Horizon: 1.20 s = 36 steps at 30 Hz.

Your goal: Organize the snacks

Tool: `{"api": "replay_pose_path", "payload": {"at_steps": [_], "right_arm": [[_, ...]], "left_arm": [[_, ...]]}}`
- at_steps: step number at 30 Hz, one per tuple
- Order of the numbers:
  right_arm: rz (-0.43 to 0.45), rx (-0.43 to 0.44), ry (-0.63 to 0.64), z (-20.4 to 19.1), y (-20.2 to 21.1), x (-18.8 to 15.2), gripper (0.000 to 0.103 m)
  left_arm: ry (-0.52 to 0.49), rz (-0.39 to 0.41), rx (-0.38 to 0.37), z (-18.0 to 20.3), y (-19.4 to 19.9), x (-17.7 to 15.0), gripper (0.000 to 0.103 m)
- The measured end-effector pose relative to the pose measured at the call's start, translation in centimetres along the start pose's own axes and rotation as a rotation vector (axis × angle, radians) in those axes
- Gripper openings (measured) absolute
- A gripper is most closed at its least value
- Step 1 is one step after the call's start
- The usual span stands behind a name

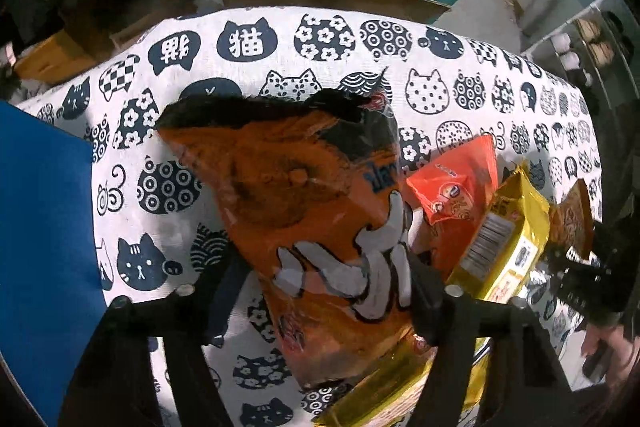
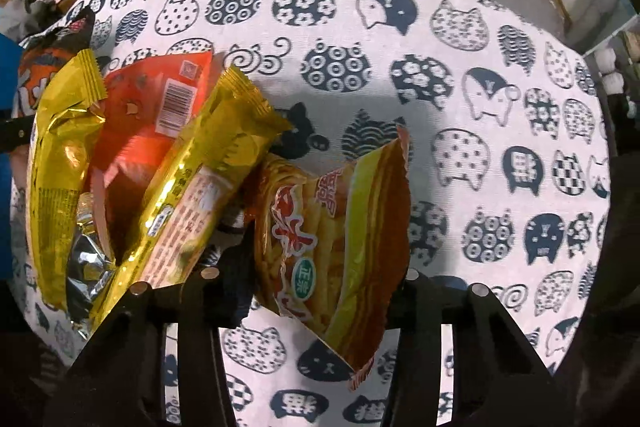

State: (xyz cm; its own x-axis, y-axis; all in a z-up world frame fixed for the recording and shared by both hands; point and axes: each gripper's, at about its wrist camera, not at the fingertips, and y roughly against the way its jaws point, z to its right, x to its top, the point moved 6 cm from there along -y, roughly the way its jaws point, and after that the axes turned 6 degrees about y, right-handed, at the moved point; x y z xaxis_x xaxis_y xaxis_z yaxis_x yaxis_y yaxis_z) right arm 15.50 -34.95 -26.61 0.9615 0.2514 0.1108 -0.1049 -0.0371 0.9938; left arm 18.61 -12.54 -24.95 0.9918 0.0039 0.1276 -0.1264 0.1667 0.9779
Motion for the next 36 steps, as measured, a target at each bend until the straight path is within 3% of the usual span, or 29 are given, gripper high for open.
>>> {"api": "replay_pose_path", "payload": {"at_steps": [8, 11, 15, 18, 20, 22, 29, 36], "right_arm": [[0.02, -0.07, -0.036, 3.5, 2.1, -1.4, 0.042], [0.027, -0.082, -0.05, 4.2, 2.8, -2.0, 0.042], [0.032, -0.125, -0.061, 5.4, 4.0, -3.0, 0.042], [0.046, -0.098, -0.085, 5.1, 4.2, -3.7, 0.042], [0.058, -0.085, -0.094, 5.3, 4.3, -4.3, 0.042], [0.073, -0.069, -0.104, 5.3, 4.5, -4.4, 0.042], [0.114, -0.047, -0.103, 4.4, 5.5, -3.5, 0.042], [0.145, -0.033, -0.077, 2.7, 6.5, -2.2, 0.042]], "left_arm": [[-0.088, 0.041, 0.075, -0.3, 1.6, -0.9, 0.05], [-0.118, 0.054, 0.091, -0.3, 2.1, -1.3, 0.048], [-0.158, 0.064, 0.122, -0.2, 2.2, -1.6, 0.049], [-0.171, 0.074, 0.128, 0.0, 1.9, -1.5, 0.054], [-0.176, 0.079, 0.138, 0.1, 1.6, -1.1, 0.069], [-0.183, 0.082, 0.149, 0.2, 1.2, -0.7, 0.073], [-0.146, 0.022, 0.132, -0.5, -1.2, -0.3, 0.073], [-0.151, 0.046, 0.117, -1.1, -0.5, -0.8, 0.06]]}}
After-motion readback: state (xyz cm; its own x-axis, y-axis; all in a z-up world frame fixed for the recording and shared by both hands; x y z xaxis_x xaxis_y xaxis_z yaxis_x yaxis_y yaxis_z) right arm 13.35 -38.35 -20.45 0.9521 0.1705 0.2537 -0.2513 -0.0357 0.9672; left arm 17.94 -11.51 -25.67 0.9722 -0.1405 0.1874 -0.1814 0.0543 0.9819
